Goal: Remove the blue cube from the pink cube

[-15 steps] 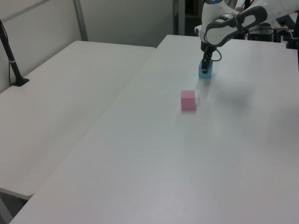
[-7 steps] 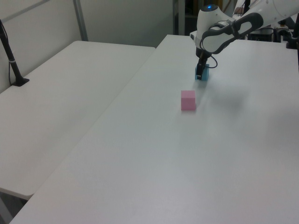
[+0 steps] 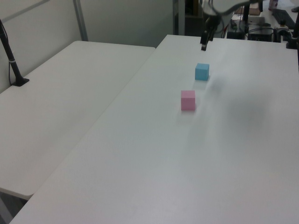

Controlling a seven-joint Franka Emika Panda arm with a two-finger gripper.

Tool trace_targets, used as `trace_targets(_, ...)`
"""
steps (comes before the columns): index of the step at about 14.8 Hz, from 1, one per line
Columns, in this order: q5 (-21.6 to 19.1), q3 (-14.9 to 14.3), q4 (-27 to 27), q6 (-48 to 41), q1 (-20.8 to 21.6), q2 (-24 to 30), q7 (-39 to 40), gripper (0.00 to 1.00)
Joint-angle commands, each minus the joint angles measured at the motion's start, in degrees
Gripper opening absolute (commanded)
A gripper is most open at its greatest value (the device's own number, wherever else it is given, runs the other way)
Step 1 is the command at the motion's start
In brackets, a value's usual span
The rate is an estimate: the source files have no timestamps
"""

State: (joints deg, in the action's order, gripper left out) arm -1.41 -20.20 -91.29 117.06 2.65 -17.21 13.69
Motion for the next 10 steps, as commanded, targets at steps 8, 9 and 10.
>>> trace_targets(8,4.05,10.89,-1.96,-22.84,1.58,16.24,-12.37,1.00)
trace_targets(9,4.05,10.89,-1.96,-22.66,0.88,16.24,-12.02,1.00)
trace_targets(10,4.05,10.89,-1.96,-22.66,0.43,16.24,-12.02,1.00)
